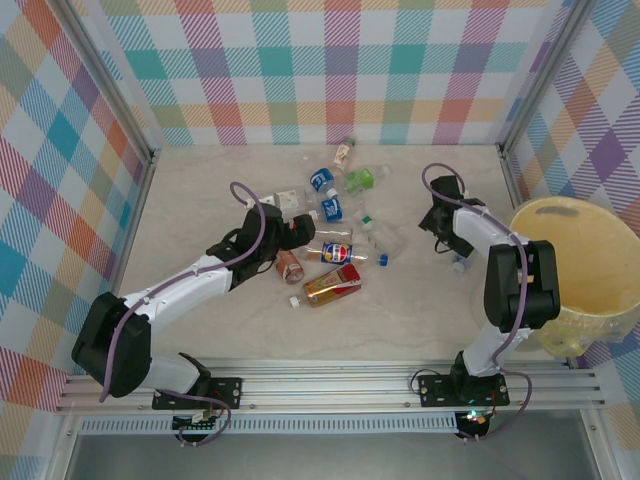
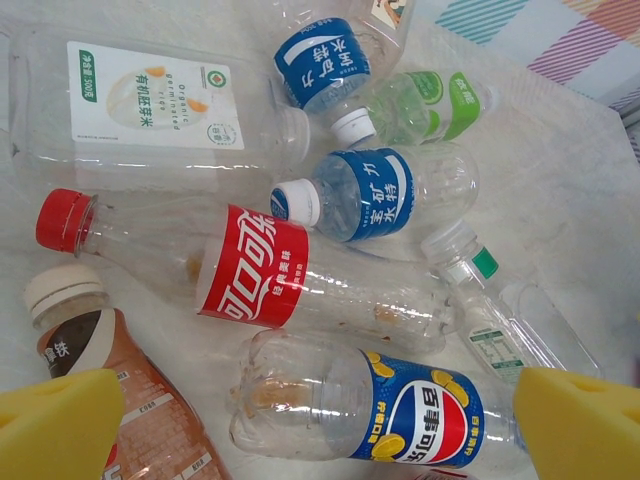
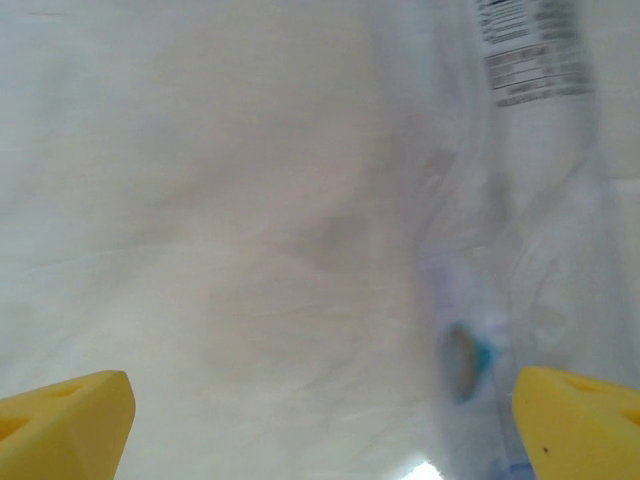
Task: Put the plastic bottles in the bin
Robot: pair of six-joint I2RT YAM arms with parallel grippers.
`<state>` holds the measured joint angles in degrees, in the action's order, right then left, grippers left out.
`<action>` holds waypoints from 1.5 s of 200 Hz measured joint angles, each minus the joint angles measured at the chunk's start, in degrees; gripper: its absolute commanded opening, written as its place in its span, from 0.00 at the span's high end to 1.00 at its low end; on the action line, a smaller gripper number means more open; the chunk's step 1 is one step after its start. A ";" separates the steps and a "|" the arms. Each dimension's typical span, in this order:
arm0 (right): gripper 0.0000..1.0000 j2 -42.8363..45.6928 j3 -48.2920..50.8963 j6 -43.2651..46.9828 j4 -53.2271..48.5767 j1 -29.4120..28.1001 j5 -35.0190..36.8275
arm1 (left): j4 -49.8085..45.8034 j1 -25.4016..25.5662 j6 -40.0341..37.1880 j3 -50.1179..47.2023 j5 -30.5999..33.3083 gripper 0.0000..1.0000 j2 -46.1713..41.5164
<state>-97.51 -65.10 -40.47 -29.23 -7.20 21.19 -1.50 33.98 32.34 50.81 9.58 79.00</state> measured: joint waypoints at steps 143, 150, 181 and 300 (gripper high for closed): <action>0.11 -6.93 -6.54 5.49 -2.91 1.40 -4.35 | -0.31 0.00 1.36 0.00 -0.02 0.00 2.36; 0.12 -7.61 -6.54 5.57 -2.78 1.40 -4.85 | -0.33 0.00 1.38 0.00 -0.02 0.00 2.36; 0.14 -9.51 -6.78 5.62 -1.42 1.57 -6.86 | -1.01 0.00 1.51 0.00 0.22 0.00 2.34; 0.39 -13.90 -7.87 0.70 1.88 4.09 -6.75 | -1.55 0.00 2.80 0.00 1.03 0.00 2.27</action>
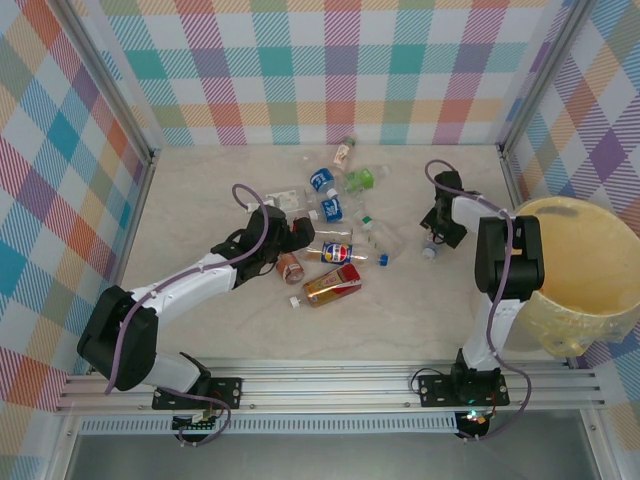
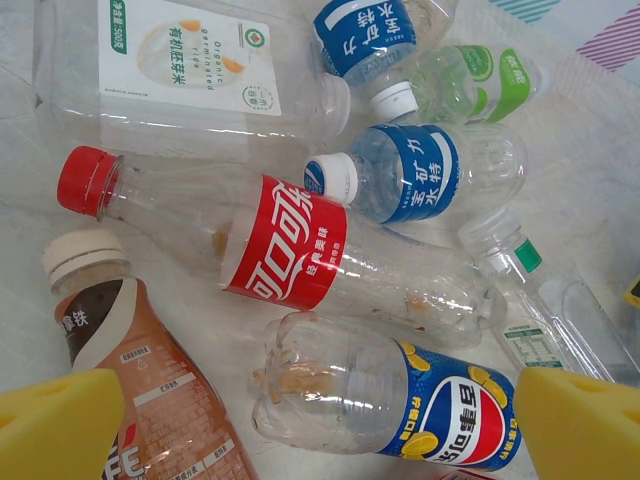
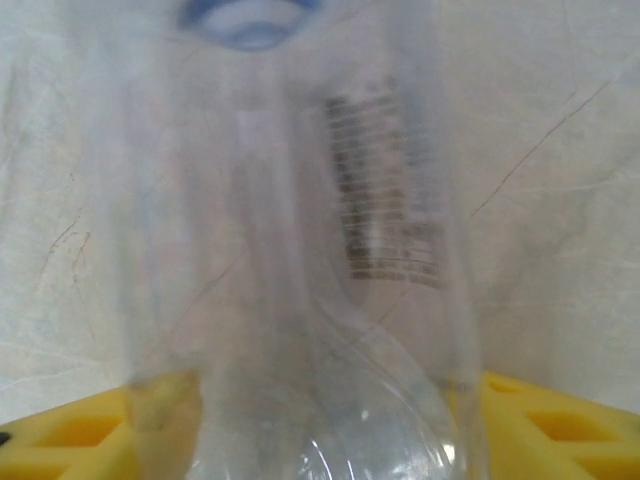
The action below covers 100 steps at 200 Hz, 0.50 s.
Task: Put the plastic bottles in the bin
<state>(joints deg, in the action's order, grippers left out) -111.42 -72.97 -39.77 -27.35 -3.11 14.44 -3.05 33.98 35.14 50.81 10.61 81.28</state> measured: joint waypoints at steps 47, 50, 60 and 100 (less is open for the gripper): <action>0.49 5.79 2.62 2.60 2.27 -0.02 -3.17 | 0.02 0.00 0.02 0.00 -0.02 0.00 -0.02; 0.49 6.43 2.78 2.93 2.34 -0.02 -3.39 | 0.02 0.00 0.02 0.00 -0.02 0.00 -0.02; 0.51 8.70 3.21 3.45 2.82 -0.13 -4.50 | 0.02 0.00 0.02 0.00 -0.02 0.00 -0.02; 0.54 19.32 4.68 6.73 5.75 -1.57 -8.57 | 0.07 0.00 0.00 0.00 -0.02 0.00 -0.02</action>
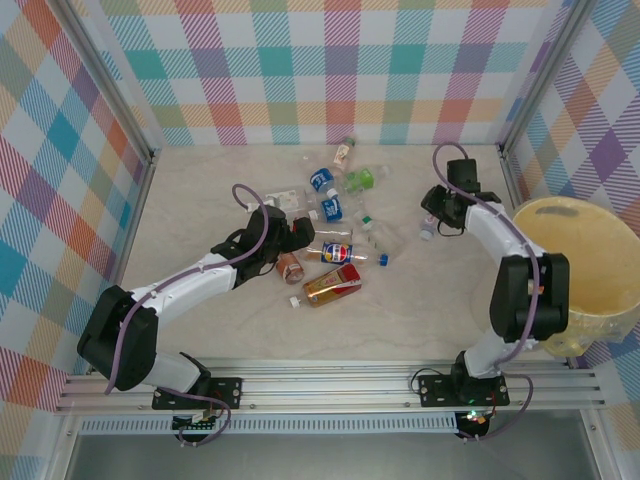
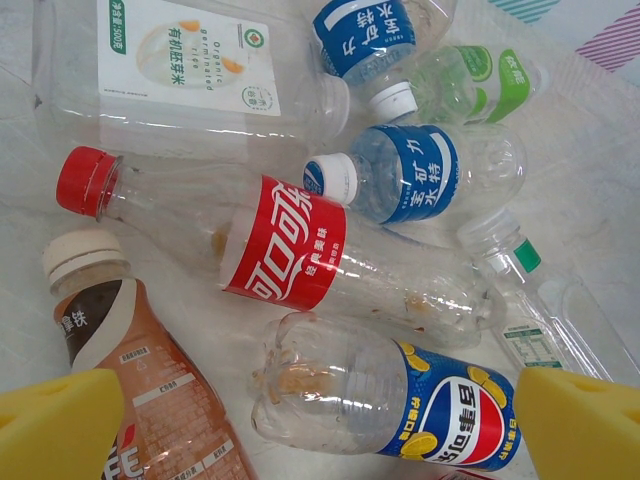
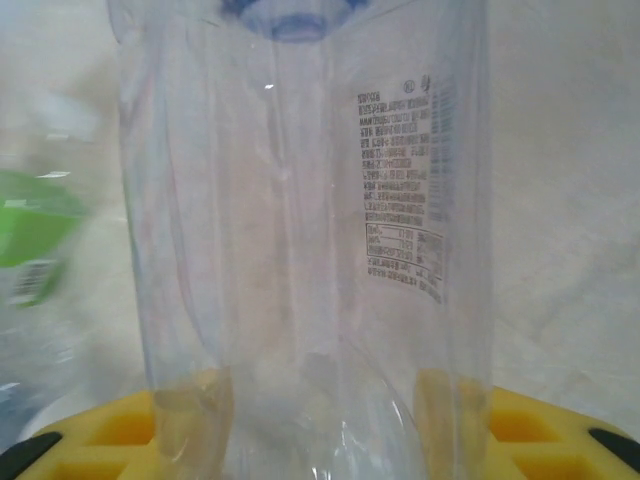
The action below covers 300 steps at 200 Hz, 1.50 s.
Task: Put the plastic bottles in the bin
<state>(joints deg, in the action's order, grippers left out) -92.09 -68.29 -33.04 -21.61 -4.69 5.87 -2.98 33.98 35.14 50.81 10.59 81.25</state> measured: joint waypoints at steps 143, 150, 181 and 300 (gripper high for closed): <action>0.57 30.97 -6.82 11.04 -4.42 -2.54 5.42 | 3.37 0.00 0.02 1.51 0.00 0.00 0.04; 0.57 32.20 -7.06 11.32 -5.33 -2.54 7.10 | 3.37 0.00 0.02 1.55 0.00 0.00 0.04; 0.57 37.24 -7.06 12.13 -11.08 -2.54 16.33 | 3.32 0.00 0.00 1.79 0.00 0.00 0.04; 0.54 52.06 -5.81 17.86 -23.43 -2.54 51.56 | 1.44 0.00 0.09 6.54 -1.97 0.00 1.97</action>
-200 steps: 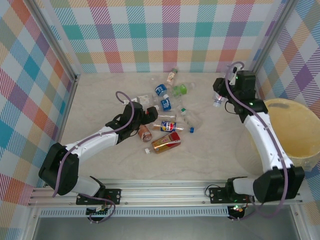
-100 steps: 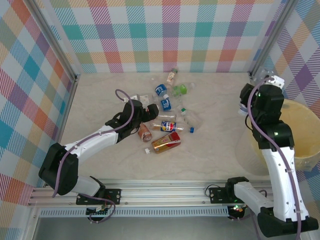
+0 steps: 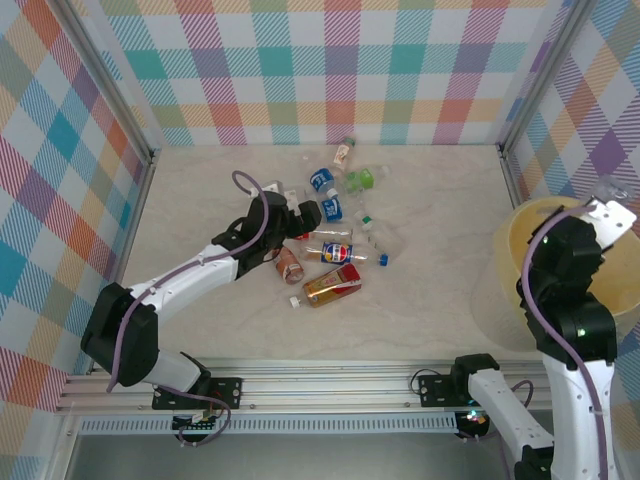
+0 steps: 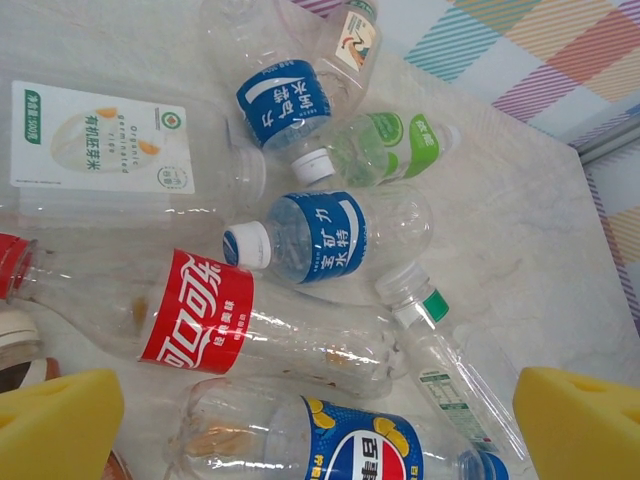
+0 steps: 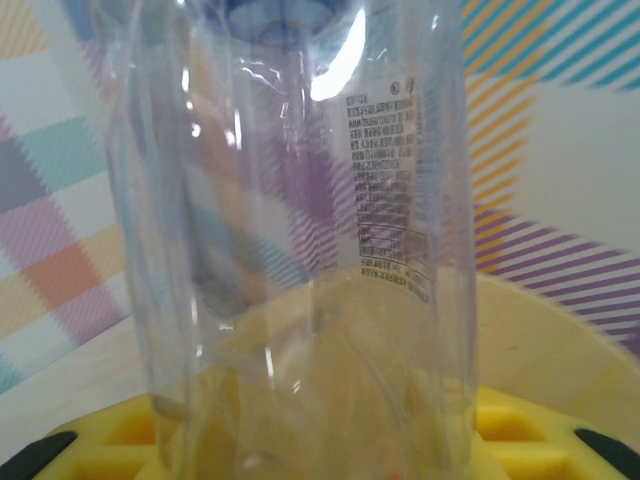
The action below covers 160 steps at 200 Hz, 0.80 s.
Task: Put the plastic bottles in the bin
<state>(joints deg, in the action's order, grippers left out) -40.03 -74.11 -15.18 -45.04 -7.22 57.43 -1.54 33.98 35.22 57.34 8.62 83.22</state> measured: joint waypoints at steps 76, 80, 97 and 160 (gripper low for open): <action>0.51 7.87 17.90 10.27 9.66 2.51 13.81 | -2.69 0.00 0.13 5.09 -2.93 0.00 1.07; 0.51 7.78 17.99 10.49 9.92 2.80 14.21 | -2.82 0.00 0.13 5.11 -3.13 0.00 1.07; 0.48 7.43 18.49 11.67 11.32 4.39 15.30 | -2.93 0.00 0.39 5.11 -3.63 0.00 1.07; 0.38 3.61 23.02 14.78 15.47 12.66 16.28 | -2.95 0.00 1.66 5.11 -4.70 0.00 1.09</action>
<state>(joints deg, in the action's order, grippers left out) -36.42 -51.09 -0.40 -29.56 5.43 73.71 -4.49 33.98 36.88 62.46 3.92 84.31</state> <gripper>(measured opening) 0.604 0.999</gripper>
